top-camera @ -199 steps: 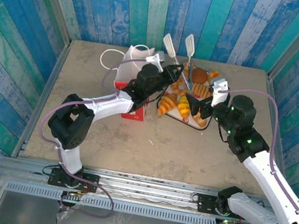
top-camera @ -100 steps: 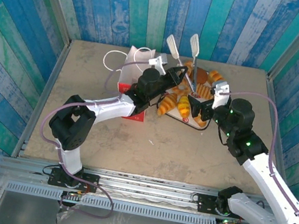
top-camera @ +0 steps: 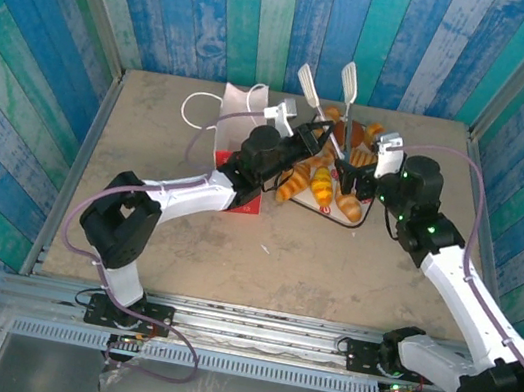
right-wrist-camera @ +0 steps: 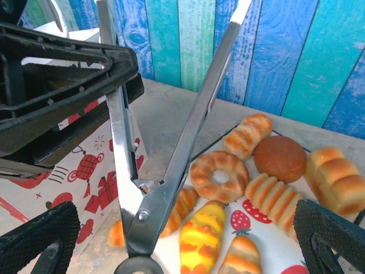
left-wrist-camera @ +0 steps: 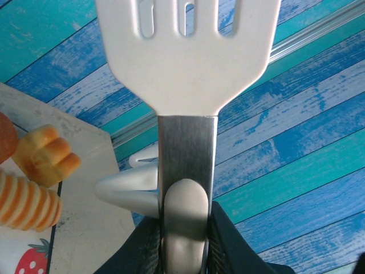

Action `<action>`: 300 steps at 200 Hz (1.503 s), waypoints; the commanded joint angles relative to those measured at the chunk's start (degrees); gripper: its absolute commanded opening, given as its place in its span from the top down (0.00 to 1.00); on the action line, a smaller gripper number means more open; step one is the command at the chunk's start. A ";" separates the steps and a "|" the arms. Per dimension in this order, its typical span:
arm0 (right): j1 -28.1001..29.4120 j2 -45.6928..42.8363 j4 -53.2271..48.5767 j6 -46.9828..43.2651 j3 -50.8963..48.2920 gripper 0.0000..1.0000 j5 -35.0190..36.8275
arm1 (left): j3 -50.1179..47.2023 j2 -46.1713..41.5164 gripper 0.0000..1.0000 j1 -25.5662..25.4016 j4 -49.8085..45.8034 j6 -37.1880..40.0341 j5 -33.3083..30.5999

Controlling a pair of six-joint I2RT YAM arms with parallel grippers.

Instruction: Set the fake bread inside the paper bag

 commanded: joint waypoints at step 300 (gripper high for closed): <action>-0.10 14.52 7.64 14.11 12.15 0.48 -8.90 | 1.93 -4.98 0.87 -1.12 4.71 -1.51 3.94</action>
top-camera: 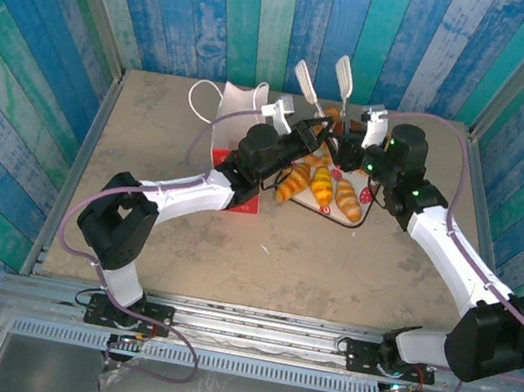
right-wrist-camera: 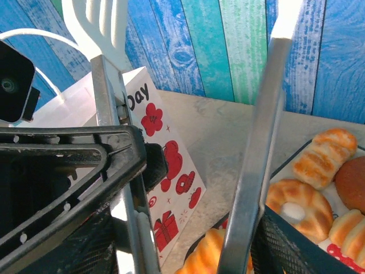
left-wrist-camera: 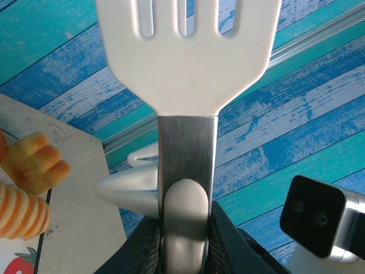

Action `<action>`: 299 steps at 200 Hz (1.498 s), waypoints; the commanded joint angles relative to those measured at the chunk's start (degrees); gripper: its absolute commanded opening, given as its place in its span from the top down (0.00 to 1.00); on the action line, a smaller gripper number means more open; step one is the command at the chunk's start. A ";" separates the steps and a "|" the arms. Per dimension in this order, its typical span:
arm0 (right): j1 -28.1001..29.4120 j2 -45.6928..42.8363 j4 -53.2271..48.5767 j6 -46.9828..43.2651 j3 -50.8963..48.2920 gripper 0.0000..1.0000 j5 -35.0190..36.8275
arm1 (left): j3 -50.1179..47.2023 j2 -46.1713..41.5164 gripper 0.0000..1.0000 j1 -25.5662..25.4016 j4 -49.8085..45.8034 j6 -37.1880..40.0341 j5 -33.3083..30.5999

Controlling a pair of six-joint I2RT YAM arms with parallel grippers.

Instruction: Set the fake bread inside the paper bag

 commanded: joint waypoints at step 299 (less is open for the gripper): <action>-6.91 -10.55 -39.70 -9.70 6.54 0.49 11.97 | 18.20 -23.83 0.19 26.75 -50.06 32.31 18.31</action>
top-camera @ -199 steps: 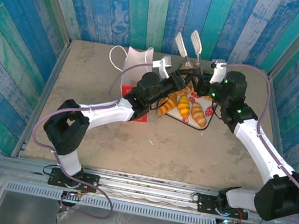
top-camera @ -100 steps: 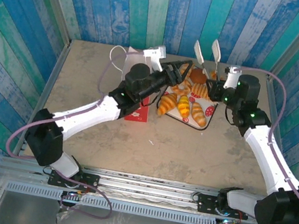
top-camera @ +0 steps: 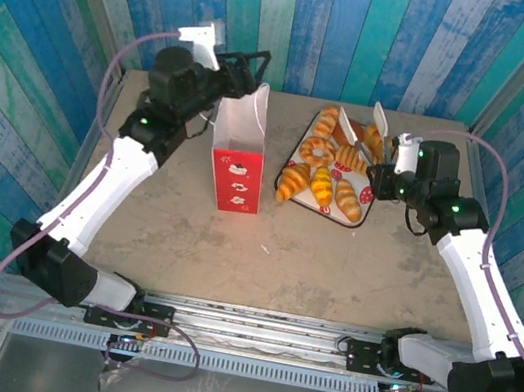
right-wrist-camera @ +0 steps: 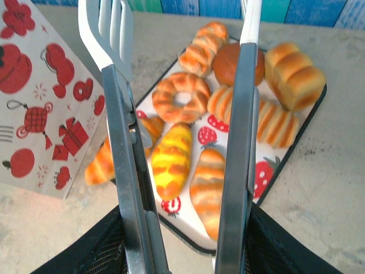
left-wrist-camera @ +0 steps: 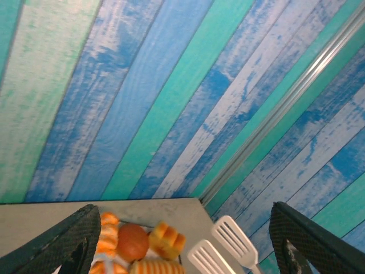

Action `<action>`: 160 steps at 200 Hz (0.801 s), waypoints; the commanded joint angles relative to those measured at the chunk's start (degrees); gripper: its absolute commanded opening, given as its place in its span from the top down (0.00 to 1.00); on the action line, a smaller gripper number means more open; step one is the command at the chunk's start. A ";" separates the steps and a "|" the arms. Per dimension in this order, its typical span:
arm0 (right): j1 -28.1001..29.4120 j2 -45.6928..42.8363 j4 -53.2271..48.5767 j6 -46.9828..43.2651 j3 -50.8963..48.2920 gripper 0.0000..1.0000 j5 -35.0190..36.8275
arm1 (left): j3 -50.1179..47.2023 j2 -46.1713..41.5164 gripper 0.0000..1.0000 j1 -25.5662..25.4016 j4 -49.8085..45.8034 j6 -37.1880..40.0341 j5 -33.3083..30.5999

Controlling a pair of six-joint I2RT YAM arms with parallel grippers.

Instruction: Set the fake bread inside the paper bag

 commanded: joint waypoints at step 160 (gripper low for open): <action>-0.09 8.49 -18.55 0.47 7.69 0.50 -3.43 | -15.77 -24.86 0.09 20.80 -25.90 8.88 8.10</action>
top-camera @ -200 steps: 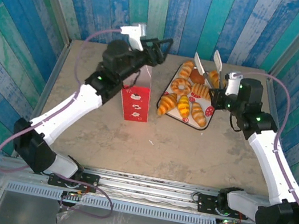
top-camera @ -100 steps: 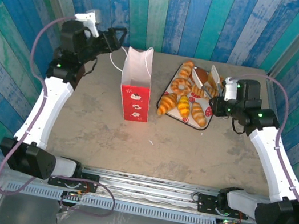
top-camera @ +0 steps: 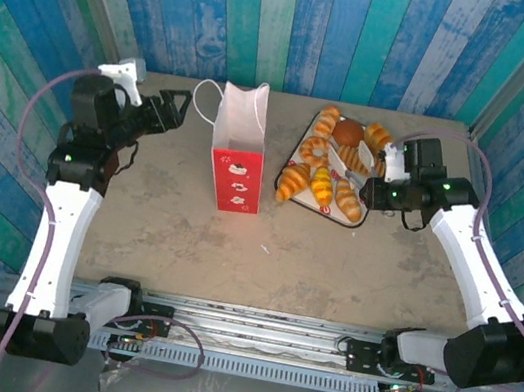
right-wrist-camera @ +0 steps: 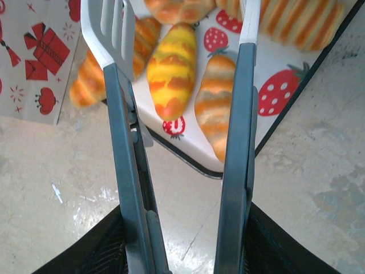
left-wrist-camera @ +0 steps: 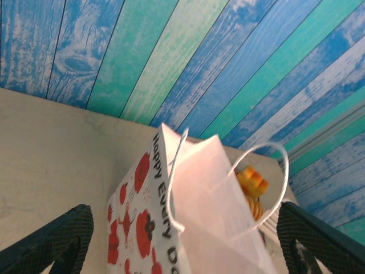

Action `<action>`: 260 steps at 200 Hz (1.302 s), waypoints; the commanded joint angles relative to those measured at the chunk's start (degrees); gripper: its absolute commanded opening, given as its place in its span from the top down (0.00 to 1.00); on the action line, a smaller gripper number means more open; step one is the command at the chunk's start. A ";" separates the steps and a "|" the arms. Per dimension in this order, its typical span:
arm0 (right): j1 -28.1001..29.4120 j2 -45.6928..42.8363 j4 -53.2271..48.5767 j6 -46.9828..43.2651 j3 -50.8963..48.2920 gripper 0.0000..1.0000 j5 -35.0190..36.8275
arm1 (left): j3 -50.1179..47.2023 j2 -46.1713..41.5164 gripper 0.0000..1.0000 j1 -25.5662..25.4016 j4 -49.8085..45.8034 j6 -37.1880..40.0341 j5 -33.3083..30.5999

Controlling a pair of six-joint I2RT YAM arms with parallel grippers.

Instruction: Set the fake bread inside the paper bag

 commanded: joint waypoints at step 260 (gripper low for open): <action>3.23 3.25 -10.46 3.22 5.16 0.50 1.19 | -18.70 0.80 0.09 -5.73 17.20 -12.92 11.66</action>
